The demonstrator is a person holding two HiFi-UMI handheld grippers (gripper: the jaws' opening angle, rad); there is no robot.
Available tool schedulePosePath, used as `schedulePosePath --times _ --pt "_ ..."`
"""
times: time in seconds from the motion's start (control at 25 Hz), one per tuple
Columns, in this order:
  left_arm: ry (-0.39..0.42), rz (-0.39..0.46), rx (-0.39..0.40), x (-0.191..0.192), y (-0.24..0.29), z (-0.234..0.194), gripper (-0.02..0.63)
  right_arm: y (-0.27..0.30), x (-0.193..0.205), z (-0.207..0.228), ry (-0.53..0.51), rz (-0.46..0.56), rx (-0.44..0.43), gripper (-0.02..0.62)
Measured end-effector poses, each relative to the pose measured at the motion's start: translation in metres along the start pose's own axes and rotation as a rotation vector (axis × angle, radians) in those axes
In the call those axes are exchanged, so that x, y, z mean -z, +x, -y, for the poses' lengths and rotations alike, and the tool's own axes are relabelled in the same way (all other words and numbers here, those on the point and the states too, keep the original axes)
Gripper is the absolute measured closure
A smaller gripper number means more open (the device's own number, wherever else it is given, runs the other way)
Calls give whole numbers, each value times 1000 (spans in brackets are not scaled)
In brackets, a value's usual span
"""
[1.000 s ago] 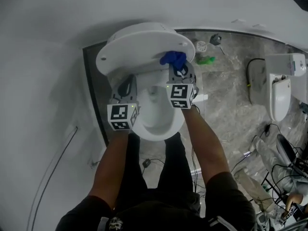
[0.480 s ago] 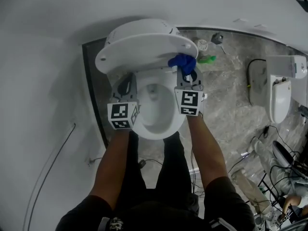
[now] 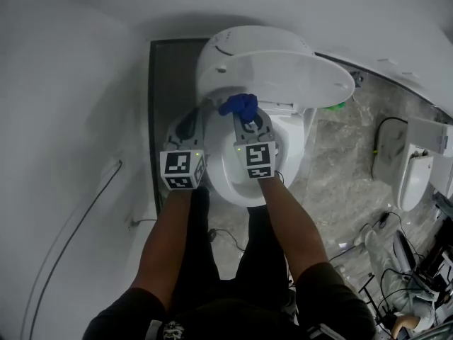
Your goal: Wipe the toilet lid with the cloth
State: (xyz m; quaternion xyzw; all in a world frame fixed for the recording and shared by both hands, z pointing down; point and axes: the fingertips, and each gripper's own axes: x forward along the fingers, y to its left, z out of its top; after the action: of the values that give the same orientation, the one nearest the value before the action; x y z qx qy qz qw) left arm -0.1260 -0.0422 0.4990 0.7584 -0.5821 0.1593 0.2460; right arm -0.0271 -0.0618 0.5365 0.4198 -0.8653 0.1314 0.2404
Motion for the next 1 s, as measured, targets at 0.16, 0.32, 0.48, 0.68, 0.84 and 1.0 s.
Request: schedulePosePath --times 0.16,0.32,0.48,0.68,0.84,1.0 --pt "-8 -18 -25 17 -12 -28 594 34 11 -43 -6 -44 -70 523" --pt "-29 -31 -21 29 -19 -41 594 61 22 -55 -26 -96 -56 523" --pt "-29 -37 -5 33 -19 -36 594 70 30 -39 -46 -130 -10 523" --pt "-3 -49 38 31 -10 -16 594 60 49 -3 -47 -180 52 523" --pt "31 -59 70 31 -1 3 594 44 65 34 -33 -199 112 523" --pt "44 -71 93 35 11 26 594 24 88 74 -1 -242 180 523"
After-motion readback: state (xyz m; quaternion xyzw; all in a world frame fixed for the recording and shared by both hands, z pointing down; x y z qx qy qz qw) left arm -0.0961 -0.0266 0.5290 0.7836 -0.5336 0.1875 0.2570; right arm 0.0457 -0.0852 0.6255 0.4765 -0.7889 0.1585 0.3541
